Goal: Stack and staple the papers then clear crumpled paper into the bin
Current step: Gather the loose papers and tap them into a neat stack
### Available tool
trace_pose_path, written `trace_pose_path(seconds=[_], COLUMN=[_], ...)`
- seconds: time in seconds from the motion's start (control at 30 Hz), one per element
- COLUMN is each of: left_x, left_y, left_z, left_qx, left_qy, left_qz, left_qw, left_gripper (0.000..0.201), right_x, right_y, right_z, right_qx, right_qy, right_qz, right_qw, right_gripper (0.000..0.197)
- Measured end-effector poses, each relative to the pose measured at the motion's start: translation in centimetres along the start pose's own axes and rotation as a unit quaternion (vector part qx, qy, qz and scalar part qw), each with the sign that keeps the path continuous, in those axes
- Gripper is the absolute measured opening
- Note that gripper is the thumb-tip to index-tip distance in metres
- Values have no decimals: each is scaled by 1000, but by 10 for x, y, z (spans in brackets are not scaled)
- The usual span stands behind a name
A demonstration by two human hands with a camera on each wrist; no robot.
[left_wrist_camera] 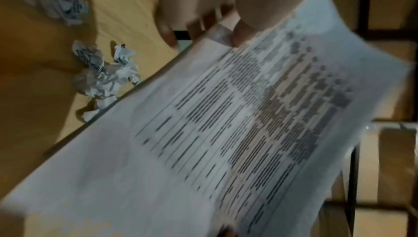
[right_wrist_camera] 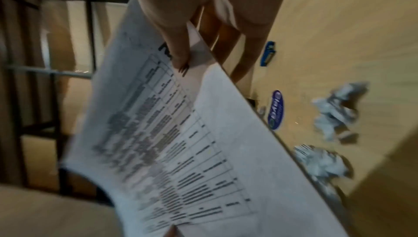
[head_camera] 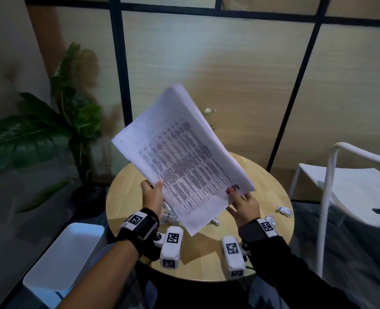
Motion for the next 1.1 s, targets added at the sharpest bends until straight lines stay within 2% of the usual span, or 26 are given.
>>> trace_pose_path(seconds=[0.07, 0.1, 0.13, 0.17, 0.2, 0.23, 0.27, 0.3, 0.33, 0.37, 0.4, 0.47, 0.5, 0.53, 0.57, 0.63, 0.67, 0.7, 0.77, 0.83, 0.9, 1.0, 1.03, 1.1], left_x=[20, 27, 32, 33, 29, 19, 3, -13, -27, -36, -42, -46, -50, -54, -58, -66, -68, -67, -63, -57, -52, -43, -40, -37], left_y=[4, 3, 3, 3, -1, -7, -16, -24, -31, -38, -44, -50, -55, -63, -70, -80, -81, -76, -61, -49, -42, -31, -28, -24], left_z=[-9, -20, -37, -57, -78, -95, -103, -101, -94, -87, -82, -81, -84, -90, -93, -96, -97, -98, -107, -115, -127, -138, -140, -135], left_qx=[9, 2, -39, -117, -223, -335, -425, -479, -502, -501, -485, -433, -426, -433, -448, -477, -487, -495, -497, -492, -491, -467, -458, -419], left_qy=[57, 69, 93, 137, 199, 281, 369, 444, 488, 505, 497, 439, 414, 403, 406, 441, 451, 450, 431, 398, 360, 273, 234, 167], left_qz=[-116, -154, -168, -159, -129, -74, 5, 93, 178, 242, 290, 328, 330, 331, 334, 331, 319, 295, 243, 218, 196, 165, 166, 182], left_qw=[992, 986, 981, 971, 945, 896, 827, 752, 692, 660, 659, 716, 734, 735, 723, 684, 677, 682, 713, 743, 769, 825, 841, 874], left_gripper=[51, 64, 76, 87, 95, 101, 103, 100, 92, 86, 87, 88, 88, 90, 95, 100, 91, 73, 35, 26, 21, 16, 17, 18], right_x=[-4, -7, -8, -12, -16, -22, -30, -37, -42, -47, -50, -56, -59, -61, -64, -70, -72, -74, -77, -77, -71, -49, -41, -30], right_y=[-3, -5, -7, -8, -11, -15, -20, -25, -31, -37, -43, -53, -58, -60, -62, -66, -69, -71, -80, -87, -85, -71, -66, -55], right_z=[19, 31, 41, 50, 57, 62, 66, 69, 73, 77, 83, 95, 100, 104, 107, 115, 119, 123, 131, 140, 147, 153, 152, 142], right_qx=[62, 101, 137, 170, 198, 224, 250, 277, 299, 316, 332, 356, 363, 368, 374, 390, 399, 408, 437, 454, 449, 424, 407, 320], right_qy=[-33, -70, -116, -167, -225, -287, -342, -379, -396, -405, -410, -415, -418, -422, -427, -440, -446, -451, -455, -440, -437, -425, -401, -309], right_qz=[-15, -23, -31, -32, -26, -14, 2, 18, 32, 38, 37, 31, 31, 29, 28, 13, 5, -1, -11, -11, -27, -107, -119, -71], right_qw=[997, 992, 983, 971, 954, 931, 906, 883, 868, 857, 849, 836, 832, 828, 823, 809, 801, 794, 776, 775, 779, 793, 812, 893], right_gripper=[12, 15, 17, 17, 14, 11, 11, 12, 14, 16, 18, 10, 6, 4, 4, 6, 6, 6, 5, 9, 26, 62, 75, 93])
Point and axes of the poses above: each hand's wrist, its own y-axis towards the middle knuckle, its own x-axis out of the back of the hand, z = x × y, the point moved 6 cm from there along y, towards the middle knuckle, and after that the axes turned 13 degrees about -x, right-handed, at the moved point
